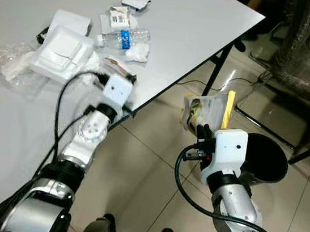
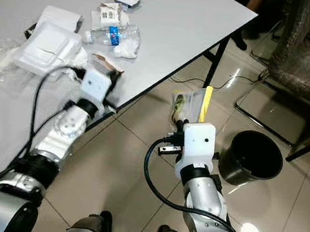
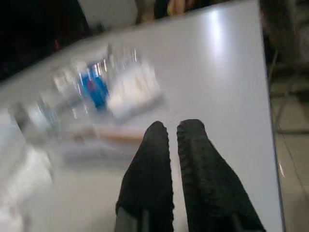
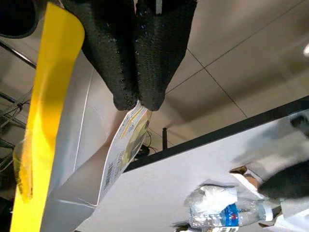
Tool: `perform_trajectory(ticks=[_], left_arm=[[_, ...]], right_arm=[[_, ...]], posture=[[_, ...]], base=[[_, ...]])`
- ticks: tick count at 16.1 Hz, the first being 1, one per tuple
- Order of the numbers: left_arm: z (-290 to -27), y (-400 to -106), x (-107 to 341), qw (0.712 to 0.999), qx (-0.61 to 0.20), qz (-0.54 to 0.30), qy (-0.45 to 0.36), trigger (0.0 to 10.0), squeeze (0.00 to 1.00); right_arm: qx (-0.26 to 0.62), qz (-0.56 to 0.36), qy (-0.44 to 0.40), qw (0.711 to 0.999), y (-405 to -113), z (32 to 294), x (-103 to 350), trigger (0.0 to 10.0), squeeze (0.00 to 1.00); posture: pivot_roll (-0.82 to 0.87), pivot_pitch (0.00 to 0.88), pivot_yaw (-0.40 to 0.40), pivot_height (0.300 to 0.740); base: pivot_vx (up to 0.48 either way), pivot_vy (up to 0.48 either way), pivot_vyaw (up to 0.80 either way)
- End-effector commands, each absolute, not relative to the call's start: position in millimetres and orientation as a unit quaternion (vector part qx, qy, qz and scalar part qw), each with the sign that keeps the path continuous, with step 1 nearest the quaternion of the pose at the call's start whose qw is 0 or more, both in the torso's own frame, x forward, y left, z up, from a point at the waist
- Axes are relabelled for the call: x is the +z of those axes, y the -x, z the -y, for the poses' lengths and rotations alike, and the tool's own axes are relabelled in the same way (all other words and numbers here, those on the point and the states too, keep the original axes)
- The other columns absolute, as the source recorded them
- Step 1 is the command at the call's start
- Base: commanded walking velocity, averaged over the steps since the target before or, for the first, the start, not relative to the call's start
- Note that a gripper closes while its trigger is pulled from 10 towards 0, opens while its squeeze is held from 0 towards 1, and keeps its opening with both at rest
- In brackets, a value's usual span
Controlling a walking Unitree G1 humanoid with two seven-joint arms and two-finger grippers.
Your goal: Picking trash to rubbish bin
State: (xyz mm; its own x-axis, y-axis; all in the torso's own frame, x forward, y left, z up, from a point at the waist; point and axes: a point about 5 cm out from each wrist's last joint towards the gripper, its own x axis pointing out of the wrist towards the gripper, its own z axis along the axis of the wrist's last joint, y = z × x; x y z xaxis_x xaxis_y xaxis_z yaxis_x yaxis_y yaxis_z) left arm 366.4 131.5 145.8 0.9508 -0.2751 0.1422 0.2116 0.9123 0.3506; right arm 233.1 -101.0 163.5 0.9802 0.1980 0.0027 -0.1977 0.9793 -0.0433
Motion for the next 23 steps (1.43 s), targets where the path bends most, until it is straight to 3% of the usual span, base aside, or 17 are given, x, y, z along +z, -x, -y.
perform_trajectory(ticks=[1, 10, 23], left_arm=[[-131.9, -371.2, 142.5, 0.979, -0.117, 0.064, -0.154, 10.0, 1.0], [-119.4, -389.7, 146.8, 0.995, -0.074, -0.005, -0.062, 10.0, 1.0], [-118.4, -402.2, 163.7, 0.998, -0.032, -0.025, 0.051, 10.0, 1.0]], right_arm=[[0.097, 0.004, 0.021, 0.995, -231.9, 102.3, 163.1, 10.0, 0.0], [0.094, -0.001, 0.021, 0.995, -227.2, 100.1, 161.4, 10.0, 0.0], [0.099, -0.032, 0.01, 0.995, -208.0, 95.4, 155.4, 10.0, 0.0]], posture=[[0.08, 0.171, 0.004, 0.74], [0.05, 0.197, 0.011, 0.74], [0.01, 0.263, -0.015, 0.74]], base=[[0.0, 0.0, 0.0], [0.0, 0.0, 0.0], [0.0, 0.0, 0.0]])
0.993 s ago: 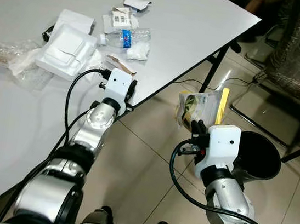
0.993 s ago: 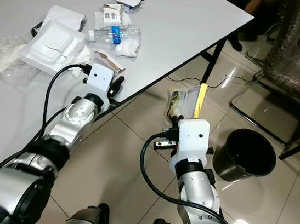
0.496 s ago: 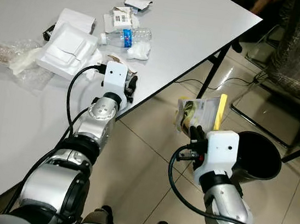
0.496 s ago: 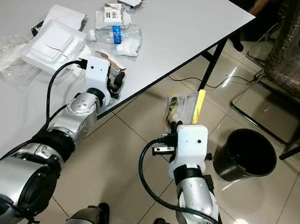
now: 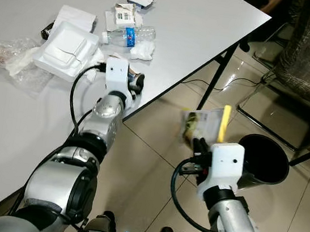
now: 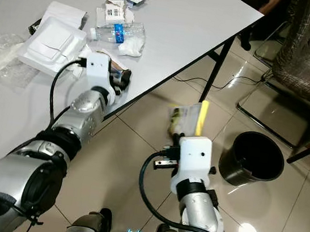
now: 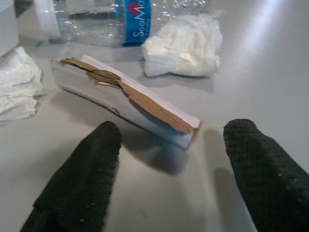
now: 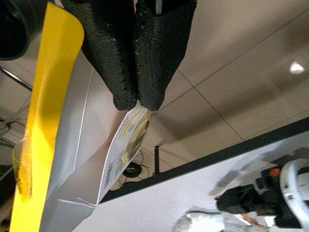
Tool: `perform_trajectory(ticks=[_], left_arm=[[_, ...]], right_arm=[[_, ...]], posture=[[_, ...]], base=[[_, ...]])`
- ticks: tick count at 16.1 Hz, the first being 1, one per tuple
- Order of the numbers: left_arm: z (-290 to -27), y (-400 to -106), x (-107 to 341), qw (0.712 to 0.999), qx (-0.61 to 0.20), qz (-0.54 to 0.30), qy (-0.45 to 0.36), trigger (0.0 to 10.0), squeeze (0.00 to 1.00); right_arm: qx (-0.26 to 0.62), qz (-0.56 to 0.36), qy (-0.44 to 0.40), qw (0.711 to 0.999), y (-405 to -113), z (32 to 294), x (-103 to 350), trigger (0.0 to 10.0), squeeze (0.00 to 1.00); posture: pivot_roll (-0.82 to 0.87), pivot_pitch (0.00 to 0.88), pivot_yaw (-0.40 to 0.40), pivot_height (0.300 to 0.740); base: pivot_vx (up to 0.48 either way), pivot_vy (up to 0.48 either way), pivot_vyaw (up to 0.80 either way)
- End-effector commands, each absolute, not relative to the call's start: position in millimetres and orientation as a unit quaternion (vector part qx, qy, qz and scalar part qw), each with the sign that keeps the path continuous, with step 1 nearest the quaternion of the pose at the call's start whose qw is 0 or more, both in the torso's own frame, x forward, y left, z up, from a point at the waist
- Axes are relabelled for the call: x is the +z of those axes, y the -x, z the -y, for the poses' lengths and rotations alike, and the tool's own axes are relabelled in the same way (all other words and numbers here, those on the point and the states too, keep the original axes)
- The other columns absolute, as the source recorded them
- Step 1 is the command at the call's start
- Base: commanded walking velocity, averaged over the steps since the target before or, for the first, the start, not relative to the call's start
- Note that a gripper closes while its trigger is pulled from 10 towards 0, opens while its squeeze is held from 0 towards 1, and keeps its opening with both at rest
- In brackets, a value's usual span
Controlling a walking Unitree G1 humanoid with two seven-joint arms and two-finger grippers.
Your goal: Picking trash to rubbish bin
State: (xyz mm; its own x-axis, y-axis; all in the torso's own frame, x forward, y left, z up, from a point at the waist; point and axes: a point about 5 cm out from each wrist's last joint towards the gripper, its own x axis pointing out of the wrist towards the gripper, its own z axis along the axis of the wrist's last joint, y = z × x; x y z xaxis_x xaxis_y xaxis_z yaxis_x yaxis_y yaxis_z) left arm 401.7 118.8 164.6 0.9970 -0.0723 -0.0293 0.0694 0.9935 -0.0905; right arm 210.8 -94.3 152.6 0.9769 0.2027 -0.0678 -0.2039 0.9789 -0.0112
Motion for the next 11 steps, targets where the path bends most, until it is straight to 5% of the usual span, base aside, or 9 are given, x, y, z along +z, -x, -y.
perform_trajectory(ticks=[1, 5, 6, 7, 8, 11], left_arm=[[-118.9, -402.6, 164.4, 0.997, -0.029, -0.026, 0.061, 10.0, 1.0], [-113.7, -404.5, 169.4, 0.997, -0.022, -0.026, 0.073, 10.0, 1.0], [-109.5, -404.4, 168.5, 0.997, -0.022, -0.032, 0.065, 10.0, 0.7], [-108.5, -404.3, 167.9, 0.997, -0.021, -0.034, 0.062, 10.0, 0.7], [-106.5, -404.4, 167.6, 0.997, -0.019, -0.037, 0.058, 10.0, 0.0], [-99.8, -406.6, 174.7, 0.997, -0.021, -0.034, 0.06, 10.0, 0.0]], right_arm=[[0.1, -0.032, 0.01, 0.994, -207.8, 95.1, 155.4, 10.0, 0.0], [0.101, -0.032, 0.012, 0.994, -208.7, 95.7, 155.9, 10.0, 0.0], [0.101, -0.031, 0.012, 0.994, -209.3, 95.2, 156.2, 10.0, 0.0], [0.101, -0.031, 0.012, 0.994, -209.5, 95.0, 156.3, 10.0, 0.0], [0.101, -0.032, 0.012, 0.994, -209.2, 94.7, 156.3, 10.0, 0.0], [0.097, -0.037, 0.008, 0.995, -205.4, 92.4, 155.4, 10.0, 0.0]], posture=[[0.01, 0.263, -0.015, 0.74], [0.0, 0.255, -0.015, 0.74], [0.0, 0.255, -0.014, 0.74], [0.0, 0.255, -0.014, 0.74], [0.0, 0.256, -0.013, 0.74], [-0.01, 0.275, -0.002, 0.74]], base=[[0.0, 0.0, 0.0], [0.0, 0.0, 0.0], [0.0, 0.0, 0.0], [0.0, 0.0, 0.0], [0.0, 0.0, 0.0], [0.0, 0.0, 0.0]])
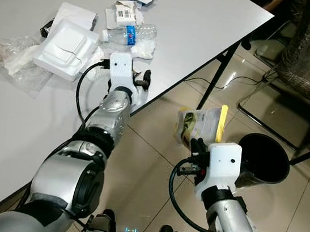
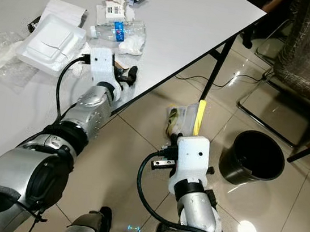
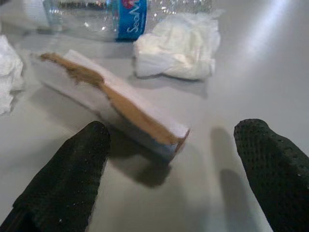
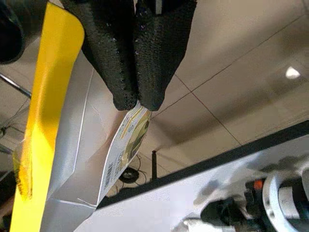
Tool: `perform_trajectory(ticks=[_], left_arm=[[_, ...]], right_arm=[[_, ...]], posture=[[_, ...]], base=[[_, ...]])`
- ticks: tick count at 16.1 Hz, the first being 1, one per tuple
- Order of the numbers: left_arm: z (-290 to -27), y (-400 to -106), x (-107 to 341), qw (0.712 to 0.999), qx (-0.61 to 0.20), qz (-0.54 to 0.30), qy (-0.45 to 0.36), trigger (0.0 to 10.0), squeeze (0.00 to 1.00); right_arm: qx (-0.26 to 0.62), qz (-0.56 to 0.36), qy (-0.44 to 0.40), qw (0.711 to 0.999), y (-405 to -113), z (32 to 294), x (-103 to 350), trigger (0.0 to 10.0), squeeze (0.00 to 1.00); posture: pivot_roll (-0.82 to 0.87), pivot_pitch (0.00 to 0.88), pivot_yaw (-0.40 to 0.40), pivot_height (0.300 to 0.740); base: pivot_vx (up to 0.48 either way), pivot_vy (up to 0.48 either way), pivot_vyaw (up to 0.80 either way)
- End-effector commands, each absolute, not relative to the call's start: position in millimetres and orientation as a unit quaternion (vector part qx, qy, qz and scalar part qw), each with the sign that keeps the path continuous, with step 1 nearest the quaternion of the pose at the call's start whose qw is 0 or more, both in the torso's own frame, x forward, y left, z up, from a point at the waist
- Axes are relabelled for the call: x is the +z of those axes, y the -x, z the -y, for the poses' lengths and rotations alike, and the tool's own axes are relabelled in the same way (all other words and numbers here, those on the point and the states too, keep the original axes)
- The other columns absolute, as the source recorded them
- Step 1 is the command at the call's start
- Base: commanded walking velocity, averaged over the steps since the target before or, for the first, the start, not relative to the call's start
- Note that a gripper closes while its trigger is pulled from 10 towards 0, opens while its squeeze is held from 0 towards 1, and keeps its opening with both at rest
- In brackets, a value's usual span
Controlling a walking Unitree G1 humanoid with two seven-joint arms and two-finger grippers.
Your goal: Picking trash to rubbish bin
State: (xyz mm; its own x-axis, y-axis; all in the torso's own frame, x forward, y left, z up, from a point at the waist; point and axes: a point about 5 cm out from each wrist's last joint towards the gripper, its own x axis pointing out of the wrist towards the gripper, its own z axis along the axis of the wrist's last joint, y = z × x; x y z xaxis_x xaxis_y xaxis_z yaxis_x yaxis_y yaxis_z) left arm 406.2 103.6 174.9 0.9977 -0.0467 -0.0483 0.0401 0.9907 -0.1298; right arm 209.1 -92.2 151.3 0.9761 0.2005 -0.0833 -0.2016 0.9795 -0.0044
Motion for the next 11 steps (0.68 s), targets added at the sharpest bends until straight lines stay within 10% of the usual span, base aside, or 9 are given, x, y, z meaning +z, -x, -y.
perform_trajectory(ticks=[1, 11], left_arm=[[-98.8, -407.1, 176.6, 0.998, -0.02, -0.032, 0.058, 10.0, 0.0], [-101.2, -406.6, 175.0, 0.999, 0.023, -0.028, 0.033, 10.0, 0.0]], right_arm=[[0.095, -0.039, 0.006, 0.995, -204.2, 92.2, 154.9, 10.0, 0.0], [0.078, -0.05, 0.005, 0.996, -195.0, 95.3, 154.6, 10.0, 0.0]], posture=[[-0.02, 0.278, -0.002, 0.74], [-0.06, 0.293, -0.002, 0.74]], base=[[0.0, 0.0, 0.0], [0.0, 0.0, 0.0]])
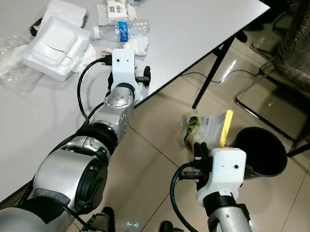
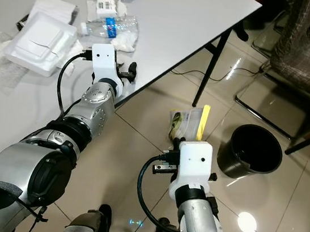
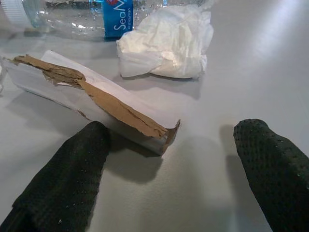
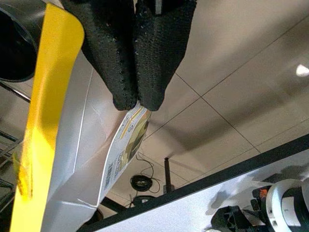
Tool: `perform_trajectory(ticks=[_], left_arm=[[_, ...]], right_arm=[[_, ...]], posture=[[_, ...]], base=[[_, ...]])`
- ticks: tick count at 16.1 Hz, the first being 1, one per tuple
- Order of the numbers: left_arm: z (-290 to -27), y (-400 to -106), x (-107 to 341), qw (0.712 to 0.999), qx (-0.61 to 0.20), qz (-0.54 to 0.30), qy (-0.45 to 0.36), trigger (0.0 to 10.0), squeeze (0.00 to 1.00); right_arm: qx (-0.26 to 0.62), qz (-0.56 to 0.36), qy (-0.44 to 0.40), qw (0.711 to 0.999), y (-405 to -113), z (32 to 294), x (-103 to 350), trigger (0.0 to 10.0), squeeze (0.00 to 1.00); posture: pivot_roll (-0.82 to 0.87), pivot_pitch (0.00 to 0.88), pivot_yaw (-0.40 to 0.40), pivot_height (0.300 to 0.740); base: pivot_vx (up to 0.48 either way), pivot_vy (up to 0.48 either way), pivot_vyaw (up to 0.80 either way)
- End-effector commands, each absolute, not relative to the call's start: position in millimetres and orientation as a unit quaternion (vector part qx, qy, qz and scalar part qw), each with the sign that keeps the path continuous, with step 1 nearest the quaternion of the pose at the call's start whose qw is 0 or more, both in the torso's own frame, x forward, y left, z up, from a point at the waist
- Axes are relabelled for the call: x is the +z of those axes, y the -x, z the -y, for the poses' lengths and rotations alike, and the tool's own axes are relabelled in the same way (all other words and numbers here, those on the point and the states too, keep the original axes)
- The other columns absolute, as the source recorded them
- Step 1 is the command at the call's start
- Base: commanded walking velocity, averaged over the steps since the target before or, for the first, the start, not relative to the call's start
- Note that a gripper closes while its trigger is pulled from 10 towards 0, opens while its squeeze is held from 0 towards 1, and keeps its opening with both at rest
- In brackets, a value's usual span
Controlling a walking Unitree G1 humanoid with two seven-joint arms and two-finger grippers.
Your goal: Picking trash to rubbish bin
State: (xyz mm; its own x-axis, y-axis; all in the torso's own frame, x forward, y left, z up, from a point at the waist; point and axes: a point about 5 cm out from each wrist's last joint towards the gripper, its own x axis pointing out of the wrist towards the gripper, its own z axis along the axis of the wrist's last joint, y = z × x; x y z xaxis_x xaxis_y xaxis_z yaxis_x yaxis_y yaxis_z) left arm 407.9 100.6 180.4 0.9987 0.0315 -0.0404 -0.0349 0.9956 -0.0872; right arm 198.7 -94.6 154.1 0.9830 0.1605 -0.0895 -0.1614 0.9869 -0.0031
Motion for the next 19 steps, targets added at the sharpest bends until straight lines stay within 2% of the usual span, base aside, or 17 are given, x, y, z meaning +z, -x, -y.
perform_trajectory(ticks=[1, 8, 14, 15, 16, 17, 18, 19], left_arm=[[-102.9, -406.1, 172.9, 0.999, 0.031, -0.03, 0.027, 10.0, 0.0], [-111.8, -407.1, 176.2, 0.997, 0.074, -0.021, 0.001, 10.0, 0.0], [-129.6, -401.8, 157.5, 0.991, 0.117, -0.054, -0.035, 10.0, 0.0], [-133.3, -400.2, 152.3, 0.99, 0.119, -0.062, -0.039, 7.1, 0.0], [-136.3, -398.7, 147.8, 0.989, 0.119, -0.07, -0.047, 1.3, 0.0], [-137.0, -398.3, 146.7, 0.989, 0.119, -0.071, -0.049, 1.3, 0.0], [-138.9, -396.7, 142.1, 0.988, 0.12, -0.08, -0.049, 0.0, 0.0], [-143.1, -394.2, 135.6, 0.987, 0.125, -0.092, -0.042, 0.0, 0.0]], right_arm=[[0.077, -0.051, 0.004, 0.996, -194.3, 95.3, 154.6, 10.0, 0.0], [0.074, -0.059, 0.004, 0.996, -189.7, 96.1, 154.2, 10.0, 0.0], [0.076, -0.063, 0.001, 0.995, -188.9, 94.1, 154.1, 10.0, 0.0], [0.076, -0.064, 0.0, 0.995, -188.5, 93.6, 153.8, 10.0, 0.0], [0.075, -0.065, 0.0, 0.995, -188.3, 93.4, 153.7, 10.0, 0.0], [0.075, -0.065, 0.0, 0.995, -188.2, 93.2, 153.8, 10.0, 0.0], [0.074, -0.066, -0.001, 0.995, -188.0, 93.5, 153.6, 10.0, 0.0], [0.074, -0.066, -0.001, 0.995, -187.5, 93.3, 153.6, 10.0, 0.0]], posture=[[-0.07, 0.293, -0.003, 0.74], [-0.09, 0.301, -0.011, 0.74], [-0.09, 0.308, -0.011, 0.74], [-0.09, 0.31, -0.011, 0.74], [-0.1, 0.311, -0.01, 0.74], [-0.1, 0.311, -0.01, 0.74], [-0.1, 0.311, -0.01, 0.74], [-0.1, 0.313, -0.01, 0.74]], base=[[0.0, 0.0, 0.0], [0.0, 0.0, 0.0], [0.0, 0.0, 0.0], [0.0, 0.0, 0.0], [0.0, 0.0, 0.0], [0.0, 0.0, 0.0], [0.0, 0.0, 0.0], [0.0, 0.0, 0.0]])
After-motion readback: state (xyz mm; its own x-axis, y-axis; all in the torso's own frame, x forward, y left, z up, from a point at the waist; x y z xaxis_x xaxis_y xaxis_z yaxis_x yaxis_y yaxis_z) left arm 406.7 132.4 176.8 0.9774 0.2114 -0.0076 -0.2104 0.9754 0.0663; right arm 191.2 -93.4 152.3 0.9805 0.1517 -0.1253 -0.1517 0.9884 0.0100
